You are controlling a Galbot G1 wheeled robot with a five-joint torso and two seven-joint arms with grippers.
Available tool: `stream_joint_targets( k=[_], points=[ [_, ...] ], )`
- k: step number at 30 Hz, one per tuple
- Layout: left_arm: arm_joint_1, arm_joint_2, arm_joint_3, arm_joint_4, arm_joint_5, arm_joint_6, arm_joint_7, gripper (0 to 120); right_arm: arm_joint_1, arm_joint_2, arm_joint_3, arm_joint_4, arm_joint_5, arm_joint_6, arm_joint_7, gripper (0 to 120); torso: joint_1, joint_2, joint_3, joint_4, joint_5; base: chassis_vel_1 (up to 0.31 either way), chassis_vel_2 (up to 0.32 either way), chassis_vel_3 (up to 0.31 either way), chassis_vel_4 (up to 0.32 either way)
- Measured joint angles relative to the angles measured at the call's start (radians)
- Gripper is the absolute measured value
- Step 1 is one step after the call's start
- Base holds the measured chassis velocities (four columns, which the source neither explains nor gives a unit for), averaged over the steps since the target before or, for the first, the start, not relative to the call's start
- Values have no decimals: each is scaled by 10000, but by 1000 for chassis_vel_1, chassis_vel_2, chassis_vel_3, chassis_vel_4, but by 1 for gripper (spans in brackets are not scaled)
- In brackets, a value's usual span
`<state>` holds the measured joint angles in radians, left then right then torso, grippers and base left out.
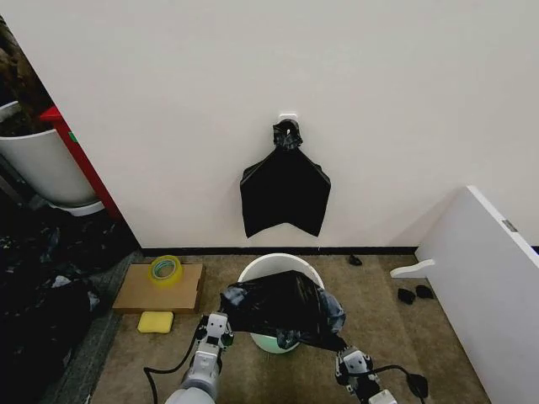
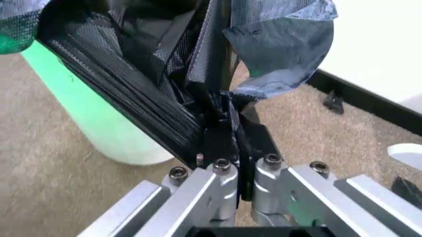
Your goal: Place the garbage bag over the trash bin.
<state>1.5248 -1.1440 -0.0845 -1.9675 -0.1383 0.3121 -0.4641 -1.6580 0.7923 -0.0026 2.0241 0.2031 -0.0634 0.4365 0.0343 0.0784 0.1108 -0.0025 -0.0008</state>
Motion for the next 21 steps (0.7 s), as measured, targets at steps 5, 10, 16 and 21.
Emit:
stream_joint_targets(
  k=[5, 10, 16, 21],
  points=[
    [-90, -73, 78, 239, 68, -5, -43, 0, 94, -69, 32, -164, -93, 76, -309, 0, 0, -2, 0, 1, 2, 0, 0, 0, 0],
    [-169, -123, 69, 243, 36, 6, -77, 0, 193, -98, 59, -243, -86, 389, -465, 0, 1, -3, 2, -1, 1, 0, 0, 0, 0],
    [-131, 4, -20, 39, -19, 0, -81, 0, 291, -269, 249, -55, -91, 604, -700, 0, 1, -3, 2, 0, 0, 0, 0, 0, 0],
    [-282, -95, -19, 305, -18, 8, -88, 0, 624, -199, 206, -478, -89, 559, -754, 0, 1, -3, 2, 1, 1, 0, 0, 0, 0]
  ],
)
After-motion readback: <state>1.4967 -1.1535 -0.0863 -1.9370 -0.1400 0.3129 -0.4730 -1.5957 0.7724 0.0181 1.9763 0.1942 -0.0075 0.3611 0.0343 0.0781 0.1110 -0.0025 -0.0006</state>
